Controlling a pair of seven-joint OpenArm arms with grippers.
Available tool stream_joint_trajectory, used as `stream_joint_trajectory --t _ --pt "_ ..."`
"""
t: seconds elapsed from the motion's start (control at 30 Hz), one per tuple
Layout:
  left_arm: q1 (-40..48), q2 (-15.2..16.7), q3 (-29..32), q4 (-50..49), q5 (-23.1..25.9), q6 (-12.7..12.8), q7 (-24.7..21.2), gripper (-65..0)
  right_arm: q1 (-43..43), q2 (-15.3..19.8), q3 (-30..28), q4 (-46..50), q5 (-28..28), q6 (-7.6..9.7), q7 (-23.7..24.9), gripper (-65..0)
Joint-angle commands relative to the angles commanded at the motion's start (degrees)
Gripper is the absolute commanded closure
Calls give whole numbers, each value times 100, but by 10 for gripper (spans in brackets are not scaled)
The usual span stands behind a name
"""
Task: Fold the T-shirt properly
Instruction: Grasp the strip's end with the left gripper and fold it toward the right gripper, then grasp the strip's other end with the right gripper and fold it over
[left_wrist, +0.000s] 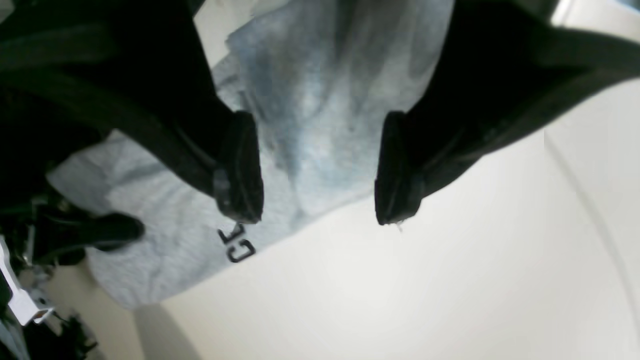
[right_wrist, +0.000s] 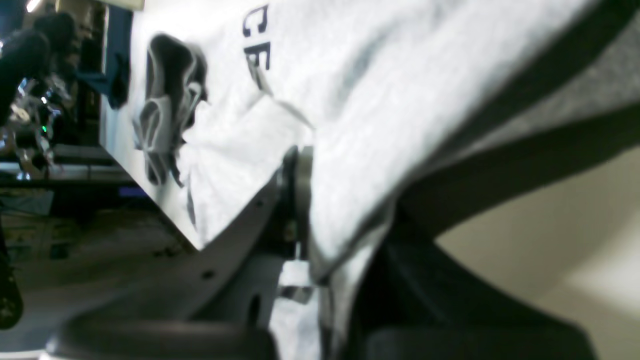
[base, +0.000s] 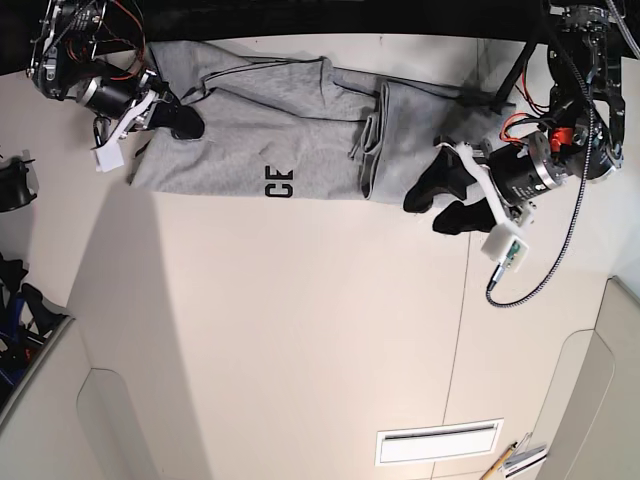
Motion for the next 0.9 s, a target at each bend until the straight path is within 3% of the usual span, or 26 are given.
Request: stream_joint_trajectory --t 0.37,0.5,0.77,0.9 --pt "695 -26 -304 -44 168 0 85 -392 173 1427 487 48 11 -59 -15 0" --pt "914 -24 -304 -109 251 0 83 -392 170 1762 535 369 17 -61 -42 0" --pt "1067 9 -304 -925 168 0 -57 -392 168 1755 542 1550 20 -101 -129 0" --pt "1064 90 -225 -1097 61 0 -72 -392 168 1401 540 2149 22 -101 -146 0"
